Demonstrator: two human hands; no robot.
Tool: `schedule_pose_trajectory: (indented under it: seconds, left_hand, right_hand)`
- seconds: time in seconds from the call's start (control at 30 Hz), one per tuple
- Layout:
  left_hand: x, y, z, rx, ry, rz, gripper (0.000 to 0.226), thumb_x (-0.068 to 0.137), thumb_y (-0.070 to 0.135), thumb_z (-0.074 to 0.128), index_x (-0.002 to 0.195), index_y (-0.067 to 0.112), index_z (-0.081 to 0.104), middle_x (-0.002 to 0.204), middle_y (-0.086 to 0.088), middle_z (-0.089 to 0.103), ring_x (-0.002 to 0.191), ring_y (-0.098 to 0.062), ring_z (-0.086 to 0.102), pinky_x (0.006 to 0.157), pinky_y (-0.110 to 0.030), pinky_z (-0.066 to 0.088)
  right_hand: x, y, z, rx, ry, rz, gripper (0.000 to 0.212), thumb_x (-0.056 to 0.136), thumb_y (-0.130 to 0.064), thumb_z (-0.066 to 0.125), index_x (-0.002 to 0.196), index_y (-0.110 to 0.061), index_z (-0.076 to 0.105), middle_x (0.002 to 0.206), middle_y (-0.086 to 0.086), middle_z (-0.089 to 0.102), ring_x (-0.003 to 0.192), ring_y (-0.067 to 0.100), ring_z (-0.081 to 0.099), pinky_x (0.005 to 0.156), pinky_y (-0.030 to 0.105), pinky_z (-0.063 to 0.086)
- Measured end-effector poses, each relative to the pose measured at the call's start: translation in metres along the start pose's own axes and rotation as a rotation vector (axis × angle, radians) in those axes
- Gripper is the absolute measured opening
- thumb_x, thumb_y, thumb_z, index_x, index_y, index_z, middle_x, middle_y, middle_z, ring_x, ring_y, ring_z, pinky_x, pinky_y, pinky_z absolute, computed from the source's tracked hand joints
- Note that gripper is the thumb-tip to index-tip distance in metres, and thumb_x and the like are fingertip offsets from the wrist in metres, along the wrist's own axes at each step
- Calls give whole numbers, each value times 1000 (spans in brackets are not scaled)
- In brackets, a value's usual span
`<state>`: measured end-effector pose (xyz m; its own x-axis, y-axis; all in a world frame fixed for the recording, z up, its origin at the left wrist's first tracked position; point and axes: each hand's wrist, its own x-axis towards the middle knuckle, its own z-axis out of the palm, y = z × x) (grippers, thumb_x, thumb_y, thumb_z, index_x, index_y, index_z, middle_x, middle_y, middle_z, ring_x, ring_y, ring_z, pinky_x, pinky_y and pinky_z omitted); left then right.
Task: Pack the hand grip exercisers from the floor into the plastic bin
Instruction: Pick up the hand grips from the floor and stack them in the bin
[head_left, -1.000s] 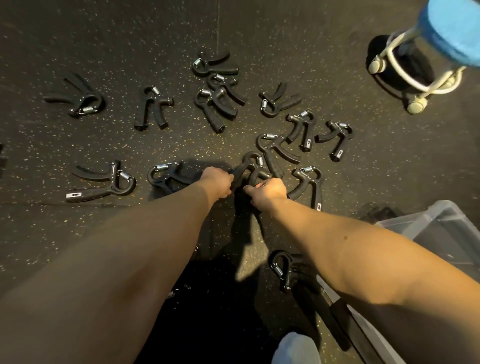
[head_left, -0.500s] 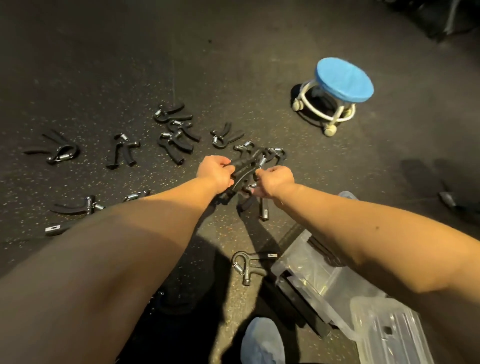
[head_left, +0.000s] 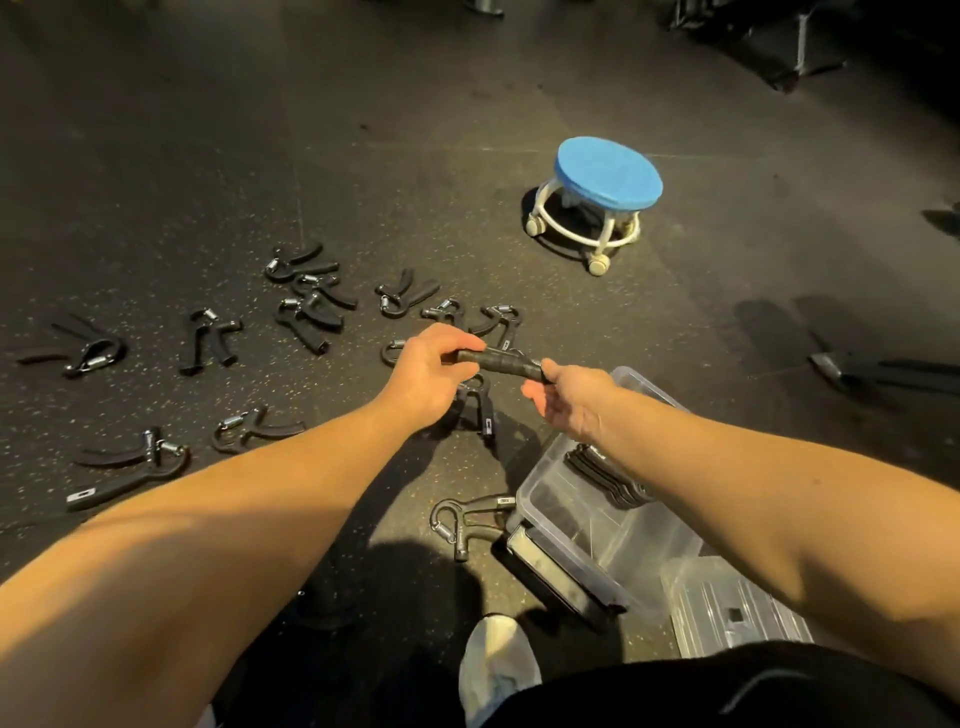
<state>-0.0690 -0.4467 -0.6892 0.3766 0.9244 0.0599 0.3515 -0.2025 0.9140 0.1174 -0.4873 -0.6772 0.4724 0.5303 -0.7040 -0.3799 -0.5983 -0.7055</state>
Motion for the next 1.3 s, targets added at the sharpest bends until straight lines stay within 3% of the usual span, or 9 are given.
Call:
schedule_pose_trajectory:
  seconds: [0.17,0.23,0.33,0.5,0.63,0.73,0.93,1.03,1.3]
  left_hand:
    - [-5,13,17,-130,-26,-116,41,85,-4,72,122,13,65,106,-3,62,75,-3,62,72,-11,52]
    - [-4,22,32,-335,-22,-277,51,87,-4,71,134,9,54,114,-8,60,73,-16,67,63,-24,60]
    - [5,28,56,-502,-32,-456,51,90,3,70,135,3,48,119,-22,63,78,-28,72,69,-35,63]
    - [3,40,111,-667,21,-631,34,90,10,73,121,1,62,105,-17,71,79,-23,73,77,-25,60]
    - [-3,46,161,-666,32,-652,30,91,3,69,120,-1,63,91,-15,67,67,-17,64,58,-18,57]
    - [-6,40,192,-575,21,-664,32,91,1,67,123,0,62,90,-14,67,63,-19,64,55,-21,57]
    - [-15,15,237,-512,-53,-730,37,93,6,65,129,6,57,113,-18,67,75,-27,74,67,-34,63]
    - [-21,9,254,-485,-106,-696,24,95,4,62,117,9,56,108,-17,66,76,-28,71,77,-43,61]
    - [-18,-22,282,-428,-45,-767,45,91,9,67,135,9,55,95,-12,71,75,-23,73,84,-45,61]
  right_hand:
    - [-6,3,-25,178,25,-22,15,100,-10,57,112,-2,59,82,16,71,50,13,69,33,18,43]
    - [-10,5,-38,255,61,-75,27,99,-4,55,126,-4,56,99,16,72,60,16,74,36,18,44]
    - [-19,15,-60,421,132,-169,46,94,6,59,136,-13,53,113,15,72,72,22,76,43,19,50]
    - [-28,48,-91,709,235,-163,57,94,10,56,144,-17,50,118,16,68,83,25,75,68,26,62]
    - [-17,74,-110,885,349,-102,55,95,11,54,144,-14,51,125,19,64,82,24,73,64,25,62]
    - [-9,88,-124,915,427,-77,56,95,8,56,145,-18,50,118,15,66,84,25,73,64,25,62]
    - [9,106,-140,823,541,-128,57,98,1,57,149,-20,44,116,12,68,90,25,74,88,36,60]
    - [24,116,-144,769,584,-169,56,98,0,57,149,-20,44,115,14,70,72,17,69,83,33,61]
    - [55,131,-141,686,677,-148,54,99,-6,58,150,-20,43,92,6,74,64,11,66,63,21,56]
